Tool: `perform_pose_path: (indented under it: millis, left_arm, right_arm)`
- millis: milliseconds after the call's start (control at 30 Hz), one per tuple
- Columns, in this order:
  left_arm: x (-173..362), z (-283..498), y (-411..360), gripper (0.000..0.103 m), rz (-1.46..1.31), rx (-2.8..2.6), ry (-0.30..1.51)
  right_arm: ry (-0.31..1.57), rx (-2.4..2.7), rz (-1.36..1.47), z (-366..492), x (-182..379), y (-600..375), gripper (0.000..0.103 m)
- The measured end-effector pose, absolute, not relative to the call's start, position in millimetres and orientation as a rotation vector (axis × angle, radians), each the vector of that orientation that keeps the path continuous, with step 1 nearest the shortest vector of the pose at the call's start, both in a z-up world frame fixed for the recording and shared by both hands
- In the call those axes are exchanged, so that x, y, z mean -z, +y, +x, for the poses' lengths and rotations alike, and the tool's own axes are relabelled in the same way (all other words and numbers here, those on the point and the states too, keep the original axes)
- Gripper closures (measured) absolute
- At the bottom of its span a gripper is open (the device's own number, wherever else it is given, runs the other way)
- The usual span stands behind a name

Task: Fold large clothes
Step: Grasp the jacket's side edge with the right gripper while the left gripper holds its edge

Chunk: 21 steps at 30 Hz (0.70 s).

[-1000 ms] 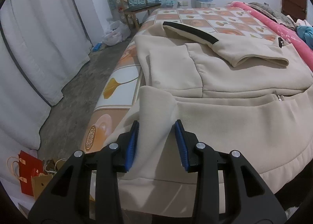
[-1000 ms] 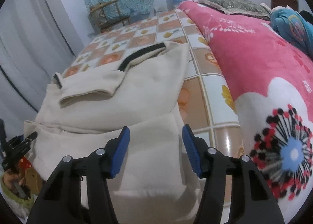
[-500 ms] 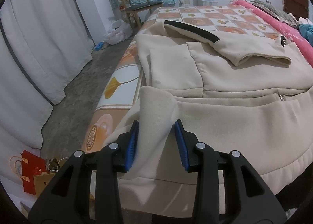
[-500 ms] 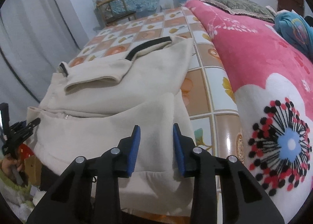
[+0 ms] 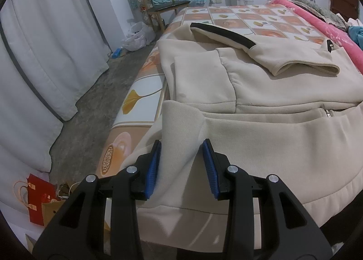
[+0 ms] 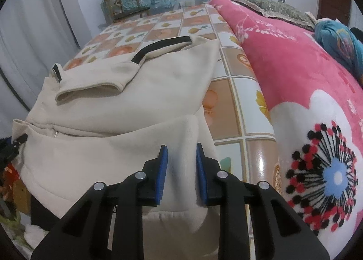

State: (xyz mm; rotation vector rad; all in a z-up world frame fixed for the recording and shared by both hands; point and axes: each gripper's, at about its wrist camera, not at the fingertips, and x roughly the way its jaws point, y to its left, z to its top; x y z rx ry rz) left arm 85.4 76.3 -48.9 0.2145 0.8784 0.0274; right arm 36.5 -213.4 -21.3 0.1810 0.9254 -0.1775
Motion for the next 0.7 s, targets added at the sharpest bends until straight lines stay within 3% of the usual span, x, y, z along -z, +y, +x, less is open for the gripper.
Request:
perform_pose_path:
  millis: [700]
  left_arm:
    - [49.0,85.2,75.6,0.067,0.226,-0.033,0.88]
  right_arm:
    - [0.943,0.199,0.16,40.9,23.8,-212.7,0.078]
